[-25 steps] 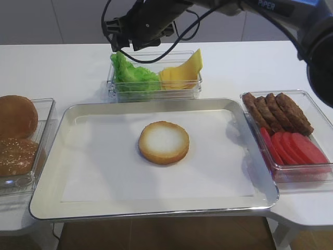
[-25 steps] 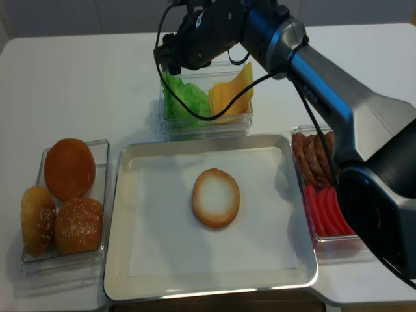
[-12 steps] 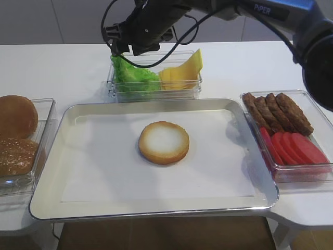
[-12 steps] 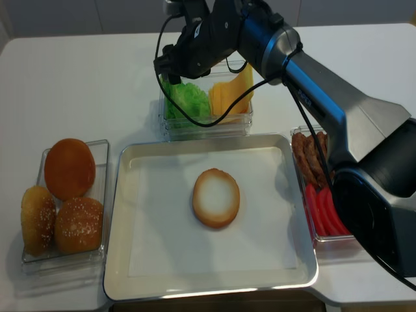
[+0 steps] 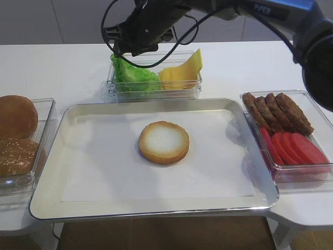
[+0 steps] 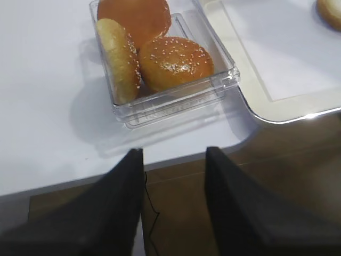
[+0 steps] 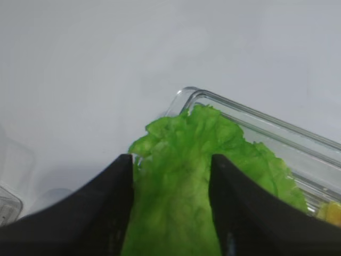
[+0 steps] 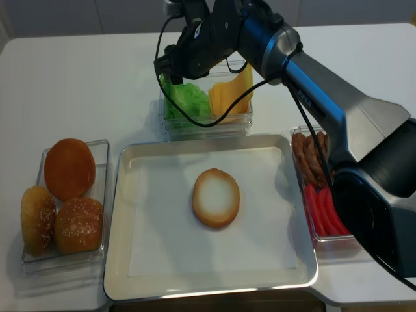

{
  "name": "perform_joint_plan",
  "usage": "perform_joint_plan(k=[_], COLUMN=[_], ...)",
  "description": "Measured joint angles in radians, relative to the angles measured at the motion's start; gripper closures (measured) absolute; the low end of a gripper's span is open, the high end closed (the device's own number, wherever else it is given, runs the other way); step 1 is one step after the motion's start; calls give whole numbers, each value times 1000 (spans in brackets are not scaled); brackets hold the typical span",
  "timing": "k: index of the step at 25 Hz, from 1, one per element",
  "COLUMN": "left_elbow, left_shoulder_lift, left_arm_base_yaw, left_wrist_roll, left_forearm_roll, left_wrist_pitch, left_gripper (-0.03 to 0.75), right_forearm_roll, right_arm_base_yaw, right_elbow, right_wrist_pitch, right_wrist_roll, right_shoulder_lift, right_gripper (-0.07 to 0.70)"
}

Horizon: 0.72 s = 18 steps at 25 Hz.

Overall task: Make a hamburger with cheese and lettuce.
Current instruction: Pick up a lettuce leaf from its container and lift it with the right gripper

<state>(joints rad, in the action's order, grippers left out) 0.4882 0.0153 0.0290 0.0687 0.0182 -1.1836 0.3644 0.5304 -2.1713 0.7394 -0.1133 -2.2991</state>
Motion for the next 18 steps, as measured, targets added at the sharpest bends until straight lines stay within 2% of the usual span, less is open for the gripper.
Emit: perform_joint_plan(k=[7, 18], left_elbow=[0, 0], left_shoulder_lift=[0, 0], left_arm_base_yaw=[0, 0], left_wrist_roll=[0, 0], left_forearm_roll=[0, 0], left_wrist_pitch=[0, 0], left_gripper=[427, 427], right_forearm_roll=[-2, 24], right_arm_base_yaw=[0, 0], right_elbow=[0, -2], right_wrist_pitch=[0, 0], right_wrist_roll=[0, 0], right_shoulder_lift=[-11, -16], right_gripper=[281, 363])
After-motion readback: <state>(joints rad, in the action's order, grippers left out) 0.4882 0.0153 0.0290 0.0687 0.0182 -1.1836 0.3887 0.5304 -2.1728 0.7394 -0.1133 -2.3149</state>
